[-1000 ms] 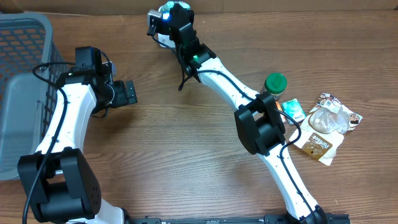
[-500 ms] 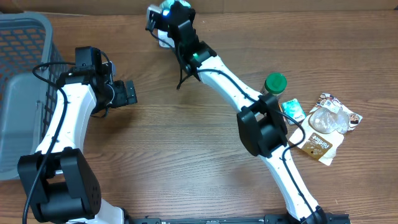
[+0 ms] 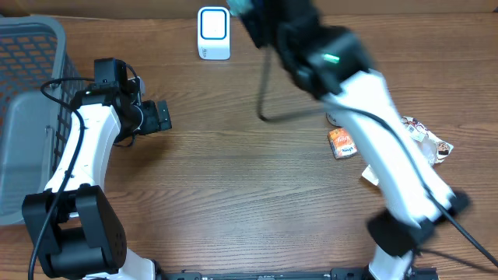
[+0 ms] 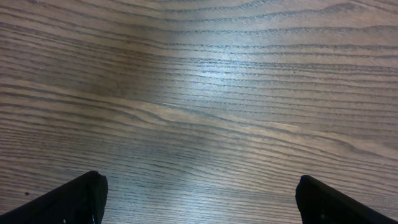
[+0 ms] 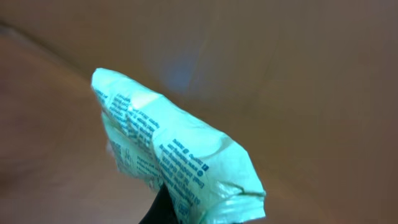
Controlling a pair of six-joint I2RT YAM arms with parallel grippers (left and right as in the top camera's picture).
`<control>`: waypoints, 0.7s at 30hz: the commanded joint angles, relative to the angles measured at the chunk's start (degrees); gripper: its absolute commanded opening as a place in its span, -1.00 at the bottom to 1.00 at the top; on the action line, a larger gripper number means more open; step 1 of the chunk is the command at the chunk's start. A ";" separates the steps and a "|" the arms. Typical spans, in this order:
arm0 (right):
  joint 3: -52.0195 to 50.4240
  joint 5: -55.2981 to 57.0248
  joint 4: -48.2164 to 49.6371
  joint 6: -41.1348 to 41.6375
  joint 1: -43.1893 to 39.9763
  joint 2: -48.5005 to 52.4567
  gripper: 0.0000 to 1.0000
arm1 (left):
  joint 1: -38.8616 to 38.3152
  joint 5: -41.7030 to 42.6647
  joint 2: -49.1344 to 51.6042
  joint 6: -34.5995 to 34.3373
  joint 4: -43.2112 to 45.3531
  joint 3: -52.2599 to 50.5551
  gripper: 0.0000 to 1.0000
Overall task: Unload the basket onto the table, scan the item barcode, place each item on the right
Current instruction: 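Carry the wipes packet right toward the tissue packs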
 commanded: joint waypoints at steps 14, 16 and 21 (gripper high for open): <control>0.76 -29.22 -36.17 12.24 -27.23 -11.98 -0.92 | -0.04 -0.17 0.55 0.42 0.04 -0.28 0.99; 0.70 -30.10 -38.88 9.99 -30.16 -11.17 -0.92 | -0.04 -0.17 0.57 0.42 0.07 -0.28 0.99; -4.96 -28.48 -39.17 6.19 -35.17 -10.23 -0.92 | -0.04 -0.17 0.57 0.42 0.04 -0.28 0.99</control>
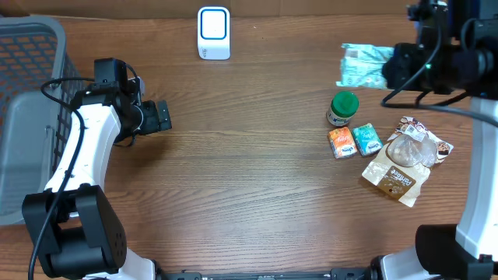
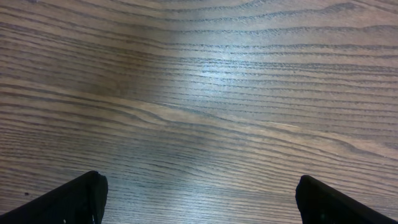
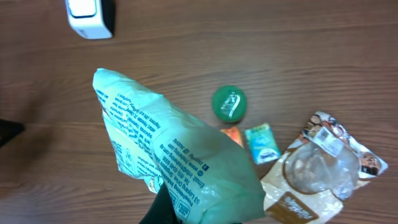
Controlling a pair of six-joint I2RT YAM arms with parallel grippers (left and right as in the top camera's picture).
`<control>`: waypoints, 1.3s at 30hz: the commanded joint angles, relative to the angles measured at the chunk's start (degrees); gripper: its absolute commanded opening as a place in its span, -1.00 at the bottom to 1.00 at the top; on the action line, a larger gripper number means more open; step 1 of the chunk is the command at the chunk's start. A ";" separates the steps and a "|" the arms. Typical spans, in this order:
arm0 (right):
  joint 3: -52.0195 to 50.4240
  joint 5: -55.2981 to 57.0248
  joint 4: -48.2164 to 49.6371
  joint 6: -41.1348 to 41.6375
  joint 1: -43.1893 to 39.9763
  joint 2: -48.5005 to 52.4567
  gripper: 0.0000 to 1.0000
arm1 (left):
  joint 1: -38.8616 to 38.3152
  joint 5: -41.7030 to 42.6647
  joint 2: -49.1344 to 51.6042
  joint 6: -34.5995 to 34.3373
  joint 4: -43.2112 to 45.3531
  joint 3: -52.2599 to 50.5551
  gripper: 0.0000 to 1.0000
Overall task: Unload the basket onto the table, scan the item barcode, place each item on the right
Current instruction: 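Carry the wipes packet right toward the tissue packs, then lower the packet onto the tissue packs and open the right gripper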
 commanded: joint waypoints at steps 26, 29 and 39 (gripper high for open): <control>-40.96 3.28 16.79 -7.67 -5.99 1.79 -0.92 | -0.04 -0.17 0.50 0.42 0.07 -0.28 0.99; -40.94 4.85 18.32 -5.49 -6.29 1.79 -0.75 | -0.04 -0.17 0.50 0.42 0.04 -0.28 0.99; -40.81 5.18 18.93 -4.63 -6.67 1.79 -0.07 | -0.04 -0.17 0.50 0.42 0.04 -0.28 0.99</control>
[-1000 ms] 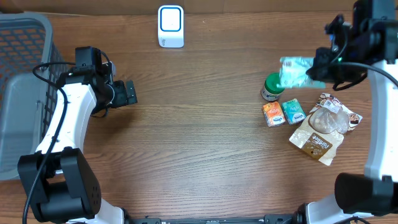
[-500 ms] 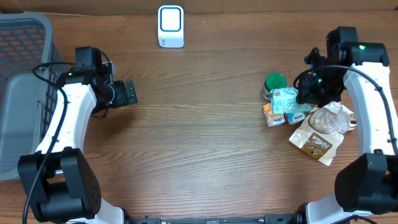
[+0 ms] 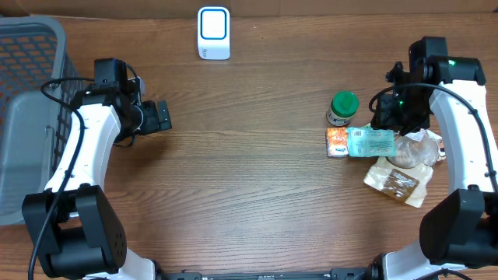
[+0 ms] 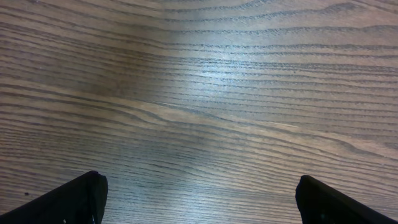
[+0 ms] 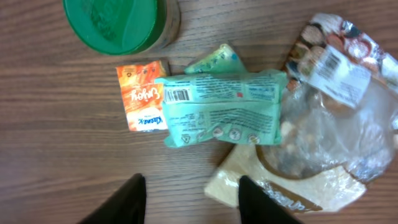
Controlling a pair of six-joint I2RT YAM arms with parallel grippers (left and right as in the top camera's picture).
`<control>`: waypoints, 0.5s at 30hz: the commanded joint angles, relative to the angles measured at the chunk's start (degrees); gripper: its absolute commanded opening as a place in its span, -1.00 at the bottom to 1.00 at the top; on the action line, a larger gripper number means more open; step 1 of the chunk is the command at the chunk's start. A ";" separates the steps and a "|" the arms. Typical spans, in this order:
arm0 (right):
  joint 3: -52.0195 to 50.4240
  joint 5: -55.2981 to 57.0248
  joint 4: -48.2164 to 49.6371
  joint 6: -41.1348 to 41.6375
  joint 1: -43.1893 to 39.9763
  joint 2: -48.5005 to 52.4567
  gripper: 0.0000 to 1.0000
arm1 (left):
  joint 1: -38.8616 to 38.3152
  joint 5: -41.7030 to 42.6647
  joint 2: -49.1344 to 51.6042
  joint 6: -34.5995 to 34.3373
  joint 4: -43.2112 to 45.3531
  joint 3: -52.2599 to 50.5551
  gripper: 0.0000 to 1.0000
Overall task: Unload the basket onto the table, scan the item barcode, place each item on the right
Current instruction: 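Lower the packet onto the tissue packs and open the right gripper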
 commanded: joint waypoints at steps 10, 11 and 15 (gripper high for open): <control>9.11 -9.60 -2.51 0.48 0.04 -3.10 -0.07 | -0.07 -0.17 0.50 0.42 0.04 -0.28 0.99; 10.84 -11.02 -3.17 0.50 0.20 -4.24 -0.06 | -0.04 -0.17 0.50 0.42 0.04 -0.28 0.99; 16.31 -15.30 -5.60 0.50 0.39 -9.11 0.14 | -0.07 -0.17 0.50 0.42 0.07 -0.28 0.99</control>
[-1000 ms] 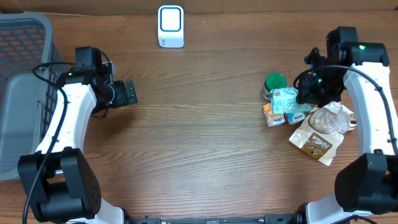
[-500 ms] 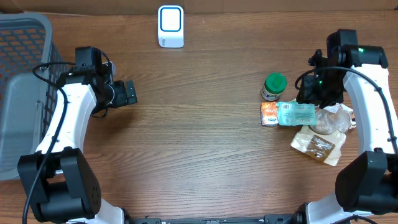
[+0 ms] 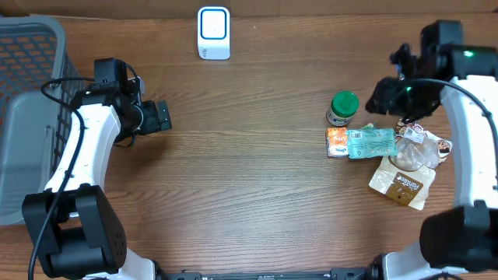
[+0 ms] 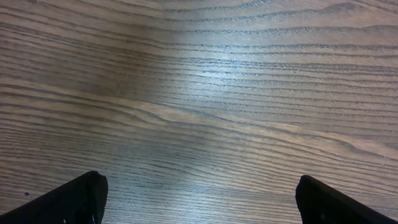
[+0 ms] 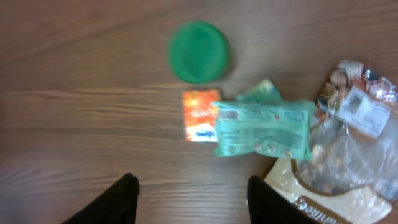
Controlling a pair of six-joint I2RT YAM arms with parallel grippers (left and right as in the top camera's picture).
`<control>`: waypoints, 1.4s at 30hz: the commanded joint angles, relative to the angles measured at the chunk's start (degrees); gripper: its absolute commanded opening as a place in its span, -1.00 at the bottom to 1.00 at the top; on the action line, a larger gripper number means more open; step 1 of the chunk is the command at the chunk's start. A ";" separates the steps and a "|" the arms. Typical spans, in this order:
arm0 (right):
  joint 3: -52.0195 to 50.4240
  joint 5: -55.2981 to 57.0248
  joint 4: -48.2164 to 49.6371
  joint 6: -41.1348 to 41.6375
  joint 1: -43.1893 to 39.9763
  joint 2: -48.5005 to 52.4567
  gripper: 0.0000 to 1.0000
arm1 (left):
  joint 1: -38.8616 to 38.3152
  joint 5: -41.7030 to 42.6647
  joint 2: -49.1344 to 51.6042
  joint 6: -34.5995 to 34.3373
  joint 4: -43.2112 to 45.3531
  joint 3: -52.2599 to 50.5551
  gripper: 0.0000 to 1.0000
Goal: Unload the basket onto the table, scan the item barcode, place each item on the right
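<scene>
The white barcode scanner (image 3: 213, 33) stands at the back middle of the table. A pale green packet (image 3: 370, 143) (image 5: 264, 129) lies flat at the right, its printed side up and partly over an orange packet (image 3: 337, 142) (image 5: 200, 116). My right gripper (image 3: 380, 95) (image 5: 193, 194) hangs open above these, holding nothing. At the left my left gripper (image 3: 162, 117) (image 4: 199, 196) is open over bare wood.
A green-lidded jar (image 3: 342, 107) (image 5: 199, 51) stands just behind the packets. A clear snack bag (image 3: 420, 144) and a brown pouch (image 3: 401, 183) lie to their right. A grey basket (image 3: 23, 117) fills the left edge.
My right gripper, open then too, has risen and moved back from close over the green packet. The packet lies where it was. The left arm has not moved.
My right gripper held the green packet up by the scanner. Then it held it over the table's right back. Then the packet lay on the small packets with the gripper open just above it. Now the gripper stands higher.
</scene>
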 commanded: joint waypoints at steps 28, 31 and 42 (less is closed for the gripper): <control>7.45 -8.98 -6.01 -0.09 0.31 -22.36 1.00 | -0.04 -0.20 0.50 0.44 0.07 -0.28 0.99; 4.35 -8.98 -0.37 -0.09 0.35 -23.47 1.00 | -0.04 -0.20 0.50 0.44 0.04 -0.28 0.99; -32.48 -4.74 35.82 -0.11 8.98 -45.51 1.00 | -0.04 -0.20 0.50 0.44 0.07 -0.28 0.99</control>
